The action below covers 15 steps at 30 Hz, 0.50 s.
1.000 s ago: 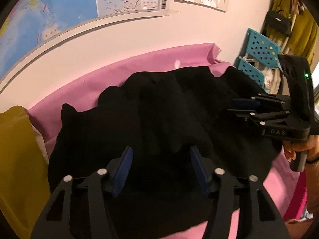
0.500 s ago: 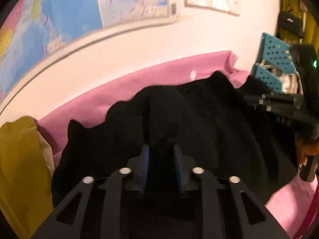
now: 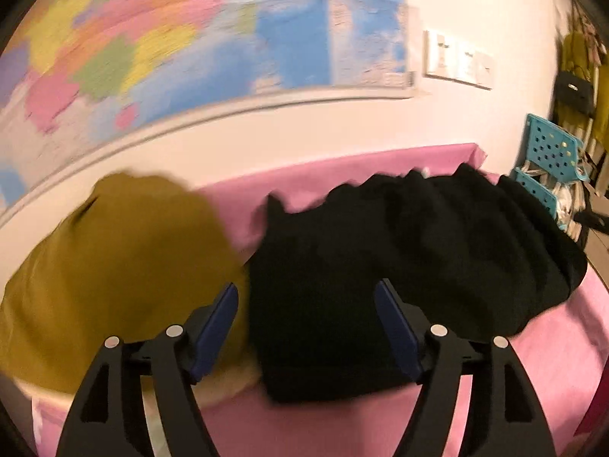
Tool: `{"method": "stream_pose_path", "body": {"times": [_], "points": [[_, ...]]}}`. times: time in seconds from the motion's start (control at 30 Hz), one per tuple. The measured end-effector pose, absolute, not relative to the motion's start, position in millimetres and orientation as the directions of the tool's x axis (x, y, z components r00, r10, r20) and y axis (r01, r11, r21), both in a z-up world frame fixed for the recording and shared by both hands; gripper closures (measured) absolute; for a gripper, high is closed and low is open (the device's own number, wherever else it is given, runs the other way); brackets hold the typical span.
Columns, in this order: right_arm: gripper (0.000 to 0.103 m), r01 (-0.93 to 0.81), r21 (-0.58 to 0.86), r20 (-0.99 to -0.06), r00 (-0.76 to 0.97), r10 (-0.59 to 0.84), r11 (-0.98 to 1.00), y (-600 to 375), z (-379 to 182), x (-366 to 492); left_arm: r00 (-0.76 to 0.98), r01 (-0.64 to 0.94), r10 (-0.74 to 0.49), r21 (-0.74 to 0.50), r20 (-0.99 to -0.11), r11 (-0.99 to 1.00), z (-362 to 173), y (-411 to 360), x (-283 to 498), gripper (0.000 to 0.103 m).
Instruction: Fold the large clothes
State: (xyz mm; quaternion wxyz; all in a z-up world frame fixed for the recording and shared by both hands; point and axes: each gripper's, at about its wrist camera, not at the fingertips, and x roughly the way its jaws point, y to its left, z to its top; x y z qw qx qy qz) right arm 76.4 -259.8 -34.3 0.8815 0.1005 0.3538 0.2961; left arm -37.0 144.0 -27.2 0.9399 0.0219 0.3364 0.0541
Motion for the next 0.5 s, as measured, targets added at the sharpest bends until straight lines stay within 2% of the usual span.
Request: {"method": "stream_pose_path", "body": {"times": [0.13, 0.23, 0.3, 0.33, 0.37, 0.4, 0.43, 0.47, 0.5], "points": [[0.023, -0.443, 0.355, -0.624, 0.543, 0.561, 0.823, -270, -64, 45, 0.720, -0.093, 0.082, 0.021, -0.690, 0.995, -51, 159, -54, 0.029], [0.024, -0.444, 0.332, -0.646, 0.536, 0.544, 0.832, -263, -81, 40, 0.685, -0.065, 0.037, -0.010, -0.728, 0.998, -70, 158, -51, 0.026], [0.030, -0.440, 0.325, -0.642, 0.547, 0.537, 0.837, -258, -88, 44, 0.671, -0.030, -0.005, -0.035, -0.741, 0.999, -82, 151, -41, 0.025], [0.047, -0.447, 0.338, -0.630, 0.547, 0.551, 0.829, -257, -89, 46, 0.666, -0.030, -0.014, -0.046, -0.746, 0.999, -87, 148, -34, 0.026], [0.061, -0.461, 0.368, -0.619, 0.527, 0.583, 0.807, -255, -89, 51, 0.663, -0.024, -0.026, -0.055, -0.748, 0.998, -90, 147, -29, 0.033], [0.069, -0.452, 0.381, -0.614, 0.529, 0.586, 0.807, -257, -88, 53, 0.660, -0.009, -0.048, -0.071, -0.750, 0.997, -92, 145, -25, 0.047], [0.082, -0.458, 0.387, -0.600, 0.534, 0.596, 0.800, -262, -85, 53, 0.663, -0.009, -0.058, -0.086, -0.746, 0.996, -93, 144, -21, 0.052], [0.086, -0.470, 0.408, -0.569, 0.540, 0.621, 0.783, -268, -77, 52, 0.674, -0.018, -0.064, -0.103, -0.736, 0.994, -90, 144, -20, 0.070], [0.087, -0.472, 0.422, -0.555, 0.541, 0.632, 0.774, -272, -69, 50, 0.677, -0.018, -0.076, -0.120, -0.732, 0.993, -87, 144, -20, 0.078]]}}
